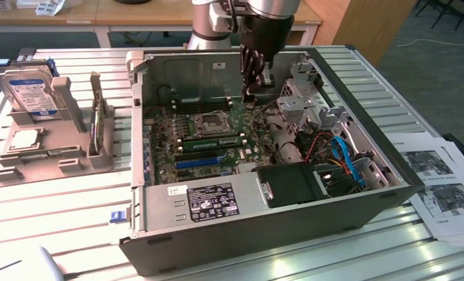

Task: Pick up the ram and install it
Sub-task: 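Press down the ram until it locks into place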

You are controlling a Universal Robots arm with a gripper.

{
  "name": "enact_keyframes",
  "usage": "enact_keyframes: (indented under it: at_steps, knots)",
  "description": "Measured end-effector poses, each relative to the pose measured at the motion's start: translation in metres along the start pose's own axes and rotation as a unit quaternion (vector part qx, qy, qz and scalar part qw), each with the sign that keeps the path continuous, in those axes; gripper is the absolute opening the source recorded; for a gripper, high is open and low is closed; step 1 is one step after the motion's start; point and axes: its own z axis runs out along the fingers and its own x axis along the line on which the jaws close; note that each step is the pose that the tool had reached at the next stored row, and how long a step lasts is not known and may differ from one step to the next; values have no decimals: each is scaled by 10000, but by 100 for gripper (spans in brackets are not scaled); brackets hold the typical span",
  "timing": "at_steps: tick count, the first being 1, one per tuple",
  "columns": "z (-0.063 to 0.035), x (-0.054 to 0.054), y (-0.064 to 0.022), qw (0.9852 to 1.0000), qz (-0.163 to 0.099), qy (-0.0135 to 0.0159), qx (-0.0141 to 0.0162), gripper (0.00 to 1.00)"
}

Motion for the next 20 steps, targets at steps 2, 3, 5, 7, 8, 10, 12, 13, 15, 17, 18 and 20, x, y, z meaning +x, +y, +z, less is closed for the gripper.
enact_keyframes:
  at_steps: [2, 3, 5, 7, 8, 10, 12, 13, 15, 17, 18, 20]
  knots:
    - [15, 0, -1, 10000, 0, 0, 0, 10]
    - [22, 0, -1, 10000, 0, 1, 0, 10]
    - [36, 0, -2, 10000, 0, 2, 0, 10]
    - [49, 1, -2, 10000, 0, 2, 0, 10]
    - [56, 1, -2, 10000, 0, 3, 0, 10]
    - [70, 1, -3, 10000, 0, 4, 0, 10]
    - [82, 1, -3, 10000, 0, 4, 0, 10]
    - [88, 2, -3, 10000, 0, 4, 0, 10]
    - [101, 2, -4, 10000, 0, 4, 0, 10]
    - [113, 2, -4, 10000, 0, 4, 0, 10]
    - [120, 2, -4, 10000, 0, 4, 0, 10]
    - [134, 3, -5, 10000, 0, 4, 0, 10]
